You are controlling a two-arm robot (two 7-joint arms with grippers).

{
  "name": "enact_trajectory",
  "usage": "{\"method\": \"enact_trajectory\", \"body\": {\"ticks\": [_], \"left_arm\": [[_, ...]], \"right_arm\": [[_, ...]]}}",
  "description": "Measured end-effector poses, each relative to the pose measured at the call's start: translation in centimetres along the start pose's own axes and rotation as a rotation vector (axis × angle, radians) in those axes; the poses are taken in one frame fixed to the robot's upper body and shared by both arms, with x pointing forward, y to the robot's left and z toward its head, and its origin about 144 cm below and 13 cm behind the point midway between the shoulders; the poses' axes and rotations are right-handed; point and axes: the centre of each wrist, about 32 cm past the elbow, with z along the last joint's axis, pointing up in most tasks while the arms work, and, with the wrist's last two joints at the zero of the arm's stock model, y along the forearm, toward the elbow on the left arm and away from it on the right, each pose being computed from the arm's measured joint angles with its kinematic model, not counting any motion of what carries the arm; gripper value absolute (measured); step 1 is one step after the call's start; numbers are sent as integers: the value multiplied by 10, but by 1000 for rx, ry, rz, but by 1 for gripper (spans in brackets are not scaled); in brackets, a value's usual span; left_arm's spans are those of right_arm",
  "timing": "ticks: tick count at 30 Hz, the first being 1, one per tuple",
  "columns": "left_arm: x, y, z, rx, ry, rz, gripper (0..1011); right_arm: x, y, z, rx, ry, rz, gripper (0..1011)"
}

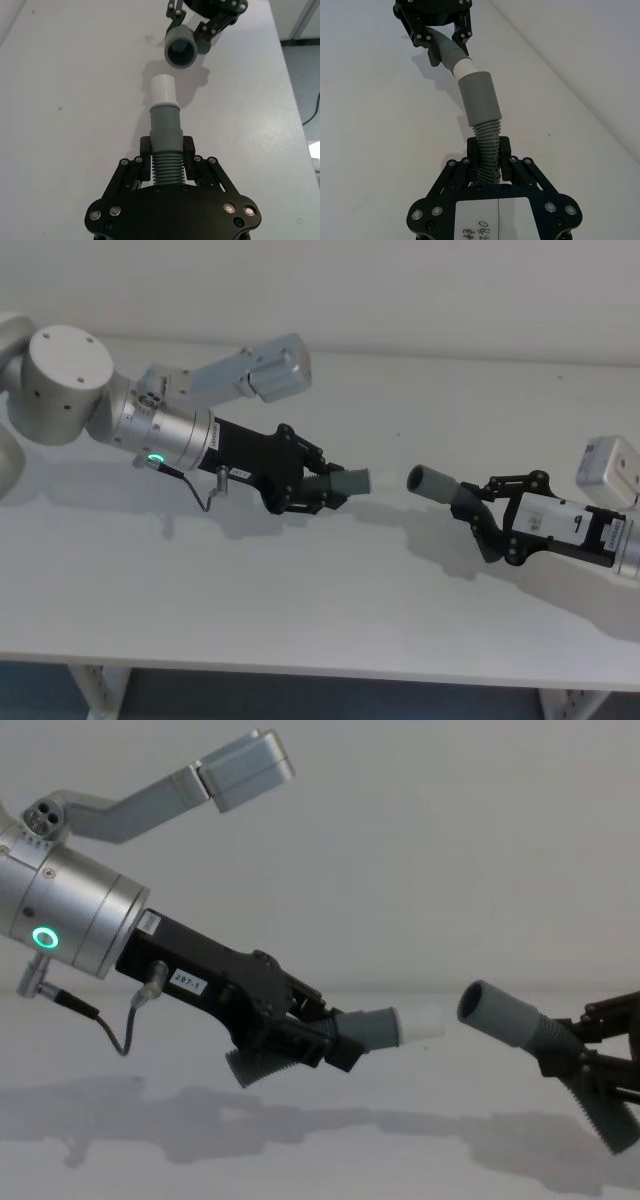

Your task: Use both hands to pick up one end of the pipe from the table, align the ends, and insert them.

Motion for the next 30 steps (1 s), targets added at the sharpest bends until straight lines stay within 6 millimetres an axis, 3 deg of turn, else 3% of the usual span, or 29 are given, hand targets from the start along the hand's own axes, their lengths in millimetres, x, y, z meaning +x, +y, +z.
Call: {"method": "enact_trajectory", "body": {"ticks": [30], "left_arm": [[0, 1, 1, 41, 9, 16, 360]], "right_arm": [[-7, 9, 4, -94, -83, -36, 238]]}}
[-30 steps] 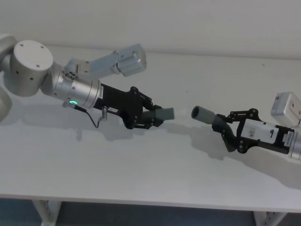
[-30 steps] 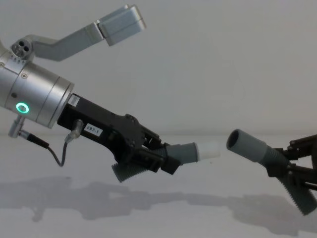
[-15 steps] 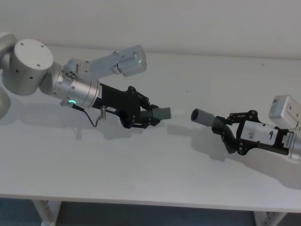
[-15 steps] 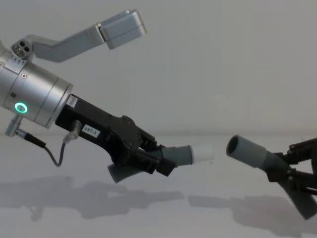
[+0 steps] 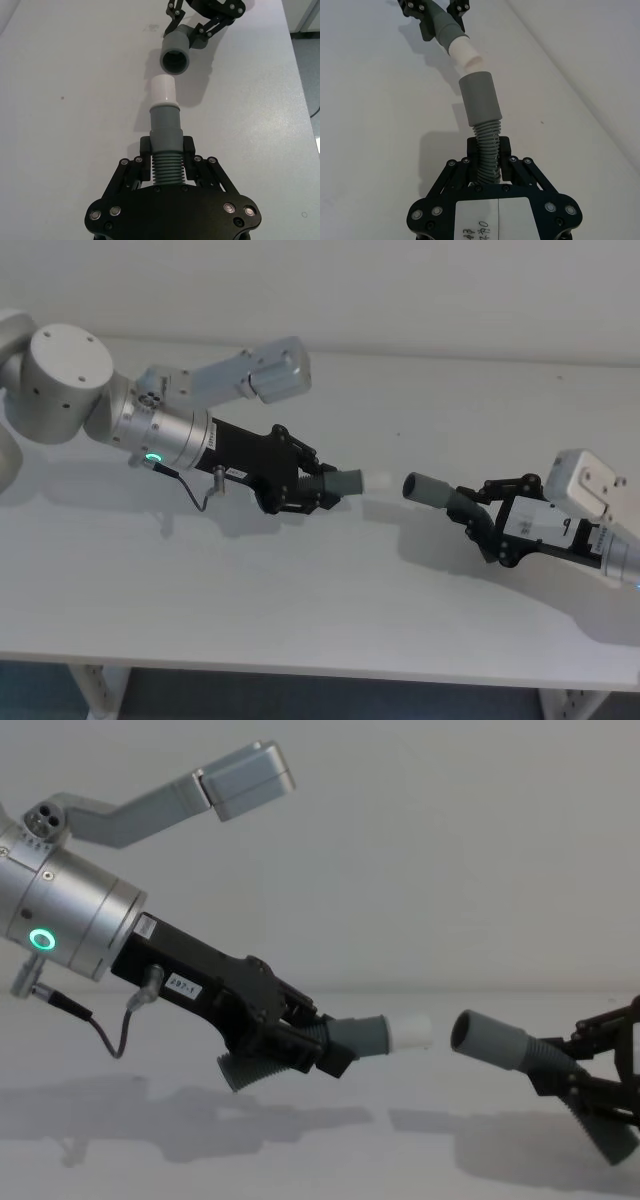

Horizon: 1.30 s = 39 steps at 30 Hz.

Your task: Use both hands to pick up one end of the pipe from the table, align the ends, and insert them.

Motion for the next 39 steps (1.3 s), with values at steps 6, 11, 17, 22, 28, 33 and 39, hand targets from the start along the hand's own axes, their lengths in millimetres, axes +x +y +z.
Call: {"method": "enact_trajectory", "body": {"ticks": [6, 11, 17, 22, 28, 33, 39], "left_arm": [[1, -1, 0, 0, 2, -4, 360], [2, -2, 1, 0, 4, -9, 360], [3, -3, 1, 3, 8, -13, 360], [4, -4, 2, 5, 10, -16, 360], [7, -6, 2, 8, 14, -19, 360], [8, -6, 1, 9, 17, -20, 360], [10, -7, 1, 11, 21, -22, 360]], "right_arm": [[-2, 3, 2, -15, -22, -13, 239], [-2, 4, 3, -26, -38, -19, 239], [-2, 5, 3, -34, -53, -21, 239], [-2, 6, 4, -35, -62, -19, 239], [-2, 7, 6, -35, -76, -13, 239], [-1, 7, 7, -35, -88, -5, 239], [0, 8, 8, -35, -99, 1, 239]]}}
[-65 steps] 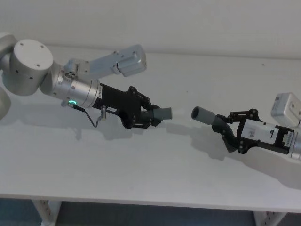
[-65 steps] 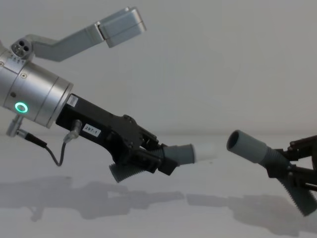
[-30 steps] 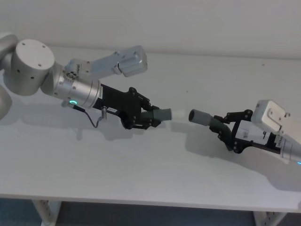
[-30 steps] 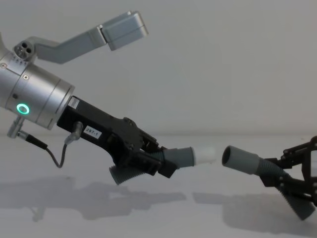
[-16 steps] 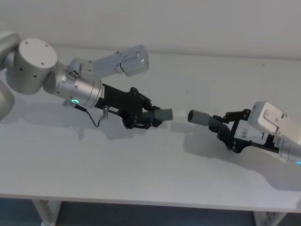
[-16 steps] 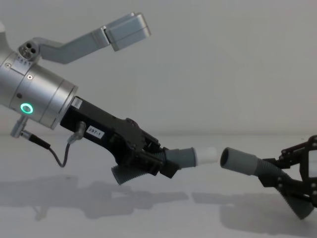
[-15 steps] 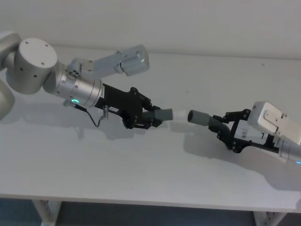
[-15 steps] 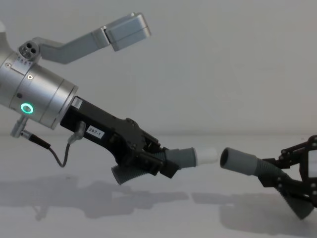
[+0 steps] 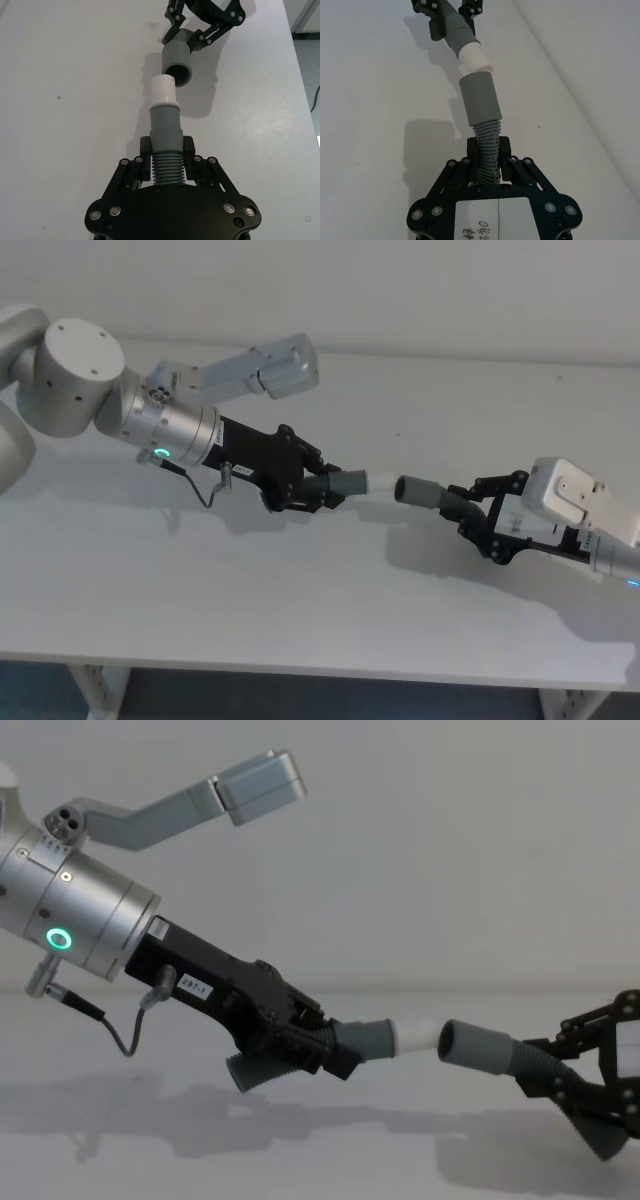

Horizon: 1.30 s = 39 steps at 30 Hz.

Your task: Use both hands to pick up one end of the pipe from the table, align the ends, and insert them.

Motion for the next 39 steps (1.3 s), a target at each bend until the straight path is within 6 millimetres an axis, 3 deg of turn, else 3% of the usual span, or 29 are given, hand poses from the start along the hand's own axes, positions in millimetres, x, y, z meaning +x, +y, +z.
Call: {"method": "enact_trajectory", "body": {"ticks": [22, 39], "left_arm": [[2, 1, 3, 28, 1, -9, 360], [1, 1, 15, 189, -16, 8, 360]], "right_arm": [[2, 8, 3, -22, -27, 0, 239], [5, 16, 6, -49, -28, -6, 239]]}}
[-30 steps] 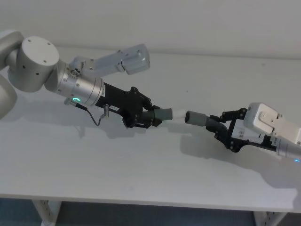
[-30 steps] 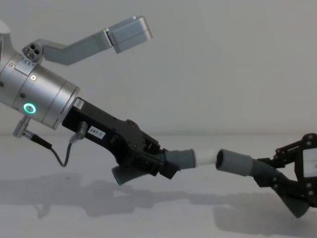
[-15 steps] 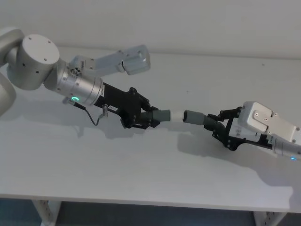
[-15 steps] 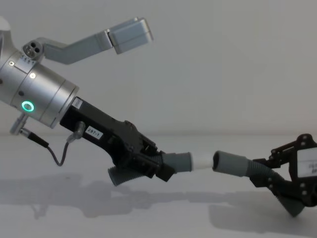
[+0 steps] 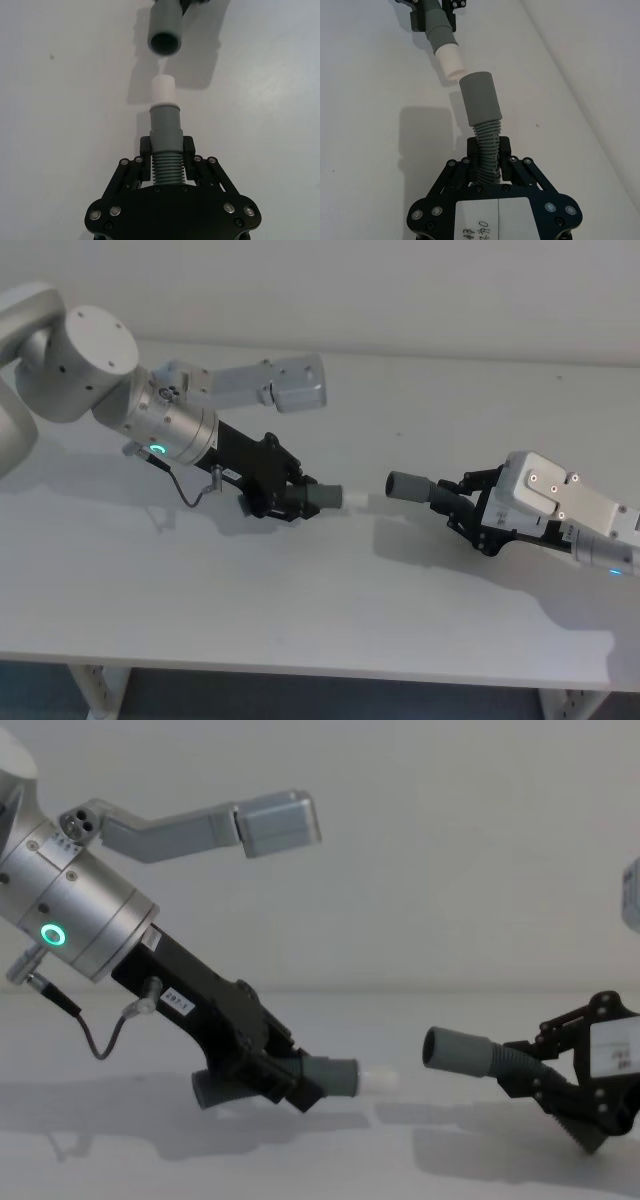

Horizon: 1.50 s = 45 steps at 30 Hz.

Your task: Use both hands to pick up one end of the pipe from the table, align the ends, and insert them.

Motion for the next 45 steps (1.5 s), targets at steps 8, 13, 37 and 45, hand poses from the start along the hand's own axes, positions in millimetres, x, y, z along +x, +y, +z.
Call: {"method": "enact_trajectory", "body": {"ticks": [8, 13, 37, 45], "left_arm": [[0, -2, 5, 81, -6, 27, 360], [0, -2, 6, 102, -8, 37, 360], [-1, -3, 10, 115, -23, 63, 360], [-1, -4, 11, 112, -26, 62, 360]], "right_arm": [[0, 1, 0, -5, -5, 2, 238], [0, 1, 0, -9, -13, 3, 238], [-5, 4, 6, -44, -76, -9, 239], [-6, 8, 8, -68, -76, -26, 239]]}}
